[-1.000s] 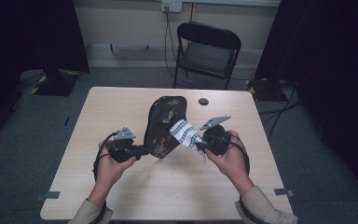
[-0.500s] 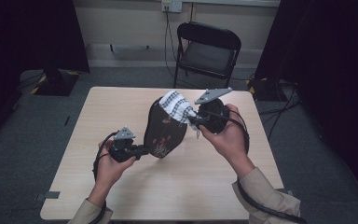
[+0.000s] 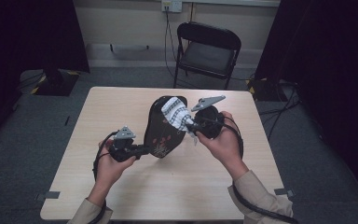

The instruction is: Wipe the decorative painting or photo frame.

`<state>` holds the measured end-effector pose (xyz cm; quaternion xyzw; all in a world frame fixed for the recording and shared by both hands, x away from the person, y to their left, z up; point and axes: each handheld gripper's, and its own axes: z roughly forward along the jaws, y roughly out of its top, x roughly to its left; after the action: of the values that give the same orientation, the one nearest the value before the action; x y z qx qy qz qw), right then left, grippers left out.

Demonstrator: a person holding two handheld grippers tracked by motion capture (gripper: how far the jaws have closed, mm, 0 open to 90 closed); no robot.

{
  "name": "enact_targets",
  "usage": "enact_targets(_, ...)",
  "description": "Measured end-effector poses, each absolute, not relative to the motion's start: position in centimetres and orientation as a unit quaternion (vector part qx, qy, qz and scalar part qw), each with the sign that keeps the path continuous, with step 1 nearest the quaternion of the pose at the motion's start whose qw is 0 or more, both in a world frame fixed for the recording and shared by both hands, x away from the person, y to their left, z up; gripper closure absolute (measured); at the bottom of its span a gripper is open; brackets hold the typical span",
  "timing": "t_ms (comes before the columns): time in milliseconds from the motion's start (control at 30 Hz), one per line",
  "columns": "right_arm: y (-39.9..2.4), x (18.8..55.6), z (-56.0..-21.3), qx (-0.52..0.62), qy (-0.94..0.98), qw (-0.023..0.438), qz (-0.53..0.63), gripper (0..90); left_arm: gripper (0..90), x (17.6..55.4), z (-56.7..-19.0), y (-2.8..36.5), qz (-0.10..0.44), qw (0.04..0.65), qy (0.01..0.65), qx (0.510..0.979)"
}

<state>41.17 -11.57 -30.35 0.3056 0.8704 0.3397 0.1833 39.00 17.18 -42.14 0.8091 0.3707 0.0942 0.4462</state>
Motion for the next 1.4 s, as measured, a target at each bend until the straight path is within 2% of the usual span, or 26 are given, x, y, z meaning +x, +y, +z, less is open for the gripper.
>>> enact_targets(600,-11.8,40.6,-35.2,0.318,0.876,0.147,0.332,77.4,78.7,39.0,-42.2,17.2,0.094,0.447,0.372,0.808)
enact_targets(1400,-11.6,39.6,-44.1,0.342,0.892,0.079,0.287,77.5,78.7,39.0,-42.2,17.2,0.095,0.447,0.375,0.807)
